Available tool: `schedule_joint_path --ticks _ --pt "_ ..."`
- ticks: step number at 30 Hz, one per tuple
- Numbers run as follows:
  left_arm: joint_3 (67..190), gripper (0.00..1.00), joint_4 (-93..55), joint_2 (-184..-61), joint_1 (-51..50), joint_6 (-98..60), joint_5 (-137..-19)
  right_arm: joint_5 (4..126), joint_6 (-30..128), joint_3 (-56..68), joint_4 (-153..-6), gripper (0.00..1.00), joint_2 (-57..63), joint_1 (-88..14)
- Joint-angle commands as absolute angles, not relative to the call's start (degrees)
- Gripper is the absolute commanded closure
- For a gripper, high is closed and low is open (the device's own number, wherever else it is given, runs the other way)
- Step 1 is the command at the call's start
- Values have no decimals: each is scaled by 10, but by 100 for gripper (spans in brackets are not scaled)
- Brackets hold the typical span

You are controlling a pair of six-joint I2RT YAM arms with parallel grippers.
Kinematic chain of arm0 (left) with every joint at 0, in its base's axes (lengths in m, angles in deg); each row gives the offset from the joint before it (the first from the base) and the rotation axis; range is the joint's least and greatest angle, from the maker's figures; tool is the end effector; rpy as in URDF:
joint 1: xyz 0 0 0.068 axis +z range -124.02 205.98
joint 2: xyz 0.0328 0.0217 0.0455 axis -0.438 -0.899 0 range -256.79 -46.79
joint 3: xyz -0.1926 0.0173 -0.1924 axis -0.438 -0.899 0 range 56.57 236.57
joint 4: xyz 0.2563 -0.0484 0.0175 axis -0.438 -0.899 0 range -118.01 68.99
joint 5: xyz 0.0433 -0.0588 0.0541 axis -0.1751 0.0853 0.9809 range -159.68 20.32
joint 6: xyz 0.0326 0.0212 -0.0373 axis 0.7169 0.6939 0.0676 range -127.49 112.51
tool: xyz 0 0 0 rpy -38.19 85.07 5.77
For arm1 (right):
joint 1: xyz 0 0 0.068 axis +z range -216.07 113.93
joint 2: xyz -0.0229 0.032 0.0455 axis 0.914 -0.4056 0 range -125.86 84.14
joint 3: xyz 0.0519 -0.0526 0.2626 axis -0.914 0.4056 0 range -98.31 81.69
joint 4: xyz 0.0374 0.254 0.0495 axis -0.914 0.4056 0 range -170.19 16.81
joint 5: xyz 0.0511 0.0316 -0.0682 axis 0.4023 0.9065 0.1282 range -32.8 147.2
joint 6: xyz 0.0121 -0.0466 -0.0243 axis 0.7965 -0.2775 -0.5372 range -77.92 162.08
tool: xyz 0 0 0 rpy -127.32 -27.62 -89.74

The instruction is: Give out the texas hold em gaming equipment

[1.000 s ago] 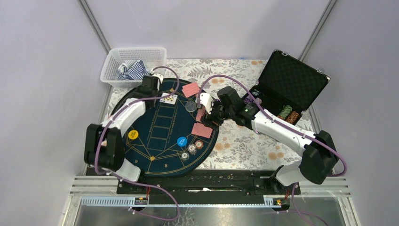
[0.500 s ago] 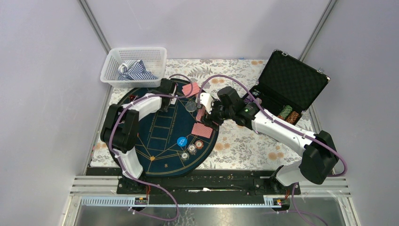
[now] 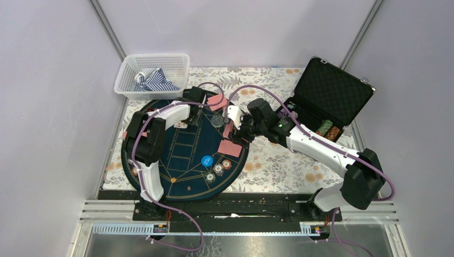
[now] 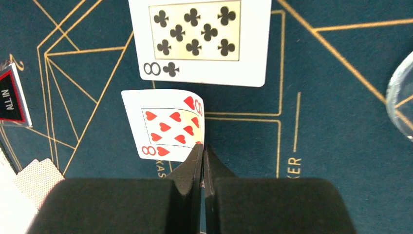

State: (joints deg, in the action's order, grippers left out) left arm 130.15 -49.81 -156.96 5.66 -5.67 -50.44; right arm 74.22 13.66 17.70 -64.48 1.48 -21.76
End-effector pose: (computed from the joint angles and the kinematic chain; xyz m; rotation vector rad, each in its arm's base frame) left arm 0.3681 -0.1239 0.1656 0.4119 2.6148 0.3499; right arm 0.2264 0.2357 0.2927 -1.4270 1.6486 0.4805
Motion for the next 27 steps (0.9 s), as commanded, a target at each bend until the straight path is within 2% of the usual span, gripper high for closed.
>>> schedule_joint_path --ticks 1,11,20,23,27 --pt "1335 97 -503 -1585 51 -74 -541 741 137 171 -681 89 34 -216" --pt "1372 86 -534 -1618 49 -120 -588 741 137 171 -681 89 35 -216" --pt "1379 49 -559 -1599 50 -125 -629 743 135 170 -681 89 37 -217" --pt "1380 41 -572 -1573 52 -127 -653 744 136 168 -680 89 36 -217" --pt "1366 21 -571 -1504 74 -126 -721 747 136 165 -676 89 37 -217"
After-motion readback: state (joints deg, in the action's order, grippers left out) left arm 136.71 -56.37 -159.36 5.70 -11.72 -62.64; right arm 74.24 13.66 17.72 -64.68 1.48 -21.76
